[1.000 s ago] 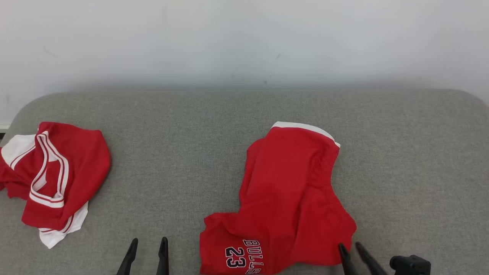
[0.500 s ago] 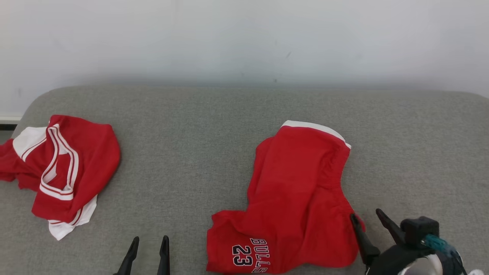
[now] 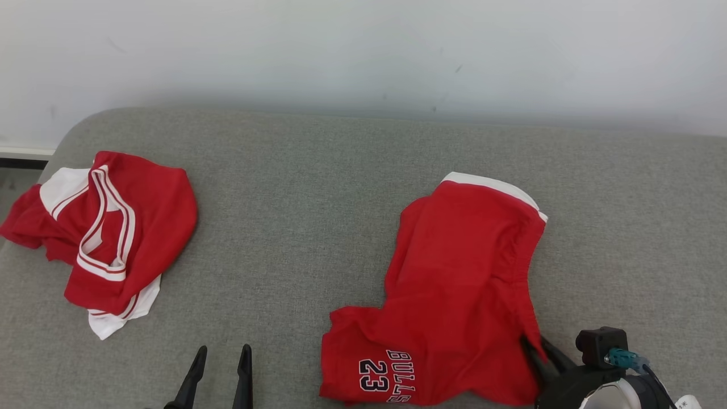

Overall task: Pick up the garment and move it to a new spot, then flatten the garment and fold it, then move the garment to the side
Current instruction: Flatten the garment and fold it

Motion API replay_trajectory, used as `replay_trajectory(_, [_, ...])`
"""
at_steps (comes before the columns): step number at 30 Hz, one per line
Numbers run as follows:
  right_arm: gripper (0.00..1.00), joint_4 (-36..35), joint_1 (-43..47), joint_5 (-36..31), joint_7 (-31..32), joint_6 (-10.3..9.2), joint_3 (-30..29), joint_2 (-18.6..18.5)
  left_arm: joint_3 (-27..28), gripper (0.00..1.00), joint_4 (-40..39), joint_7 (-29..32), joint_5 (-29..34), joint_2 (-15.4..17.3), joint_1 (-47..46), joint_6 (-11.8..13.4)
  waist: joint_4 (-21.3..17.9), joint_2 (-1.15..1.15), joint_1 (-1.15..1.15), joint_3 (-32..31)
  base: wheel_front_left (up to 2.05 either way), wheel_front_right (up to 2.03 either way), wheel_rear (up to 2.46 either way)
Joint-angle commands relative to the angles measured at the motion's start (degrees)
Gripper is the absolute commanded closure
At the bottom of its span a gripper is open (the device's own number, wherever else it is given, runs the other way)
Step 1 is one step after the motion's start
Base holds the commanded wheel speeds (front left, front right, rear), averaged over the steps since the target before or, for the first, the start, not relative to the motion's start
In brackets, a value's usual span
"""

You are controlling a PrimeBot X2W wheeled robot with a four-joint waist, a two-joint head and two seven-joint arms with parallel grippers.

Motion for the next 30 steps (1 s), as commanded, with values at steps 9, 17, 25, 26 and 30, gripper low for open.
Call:
replay_trajectory(9, [1.00,-3.50,3.17,1.52,-1.72,-0.13,0.67,-0.60,0.42,0.00,0.15,-0.13,-0.26,-0.03,1.43,0.03,-2.26,0.00,0.00,-1.57,0.00,0.00,0.00])
replay_trajectory(17, [1.00,-17.21,15.23,1.28,5.71,-0.13,-2.37,-0.17,0.14,0.00,0.05,-0.13,-0.83,-0.03,2.25,0.16,-4.61,0.00,0.00,-2.28,0.00,0.00,0.00])
replay_trajectory(25, [1.00,-27.22,19.80,2.73,12.20,-0.13,-4.33,1.75,0.21,0.00,0.37,-0.13,-0.93,-0.04,1.96,0.25,-5.41,0.00,0.00,-2.41,0.00,0.00,0.00])
replay_trajectory(26, [1.00,-27.51,19.23,2.84,12.64,-0.13,-4.20,1.82,0.07,0.00,0.47,-0.13,-0.88,-0.04,1.79,0.24,-5.27,0.00,0.00,-2.47,0.00,0.00,0.00])
replay_trajectory(30, [1.00,-26.44,16.04,2.64,13.52,-0.13,-3.59,1.02,-0.15,0.00,0.63,-0.13,-0.59,-0.04,1.33,0.19,-4.45,0.00,0.00,-2.67,0.00,0.00,0.00])
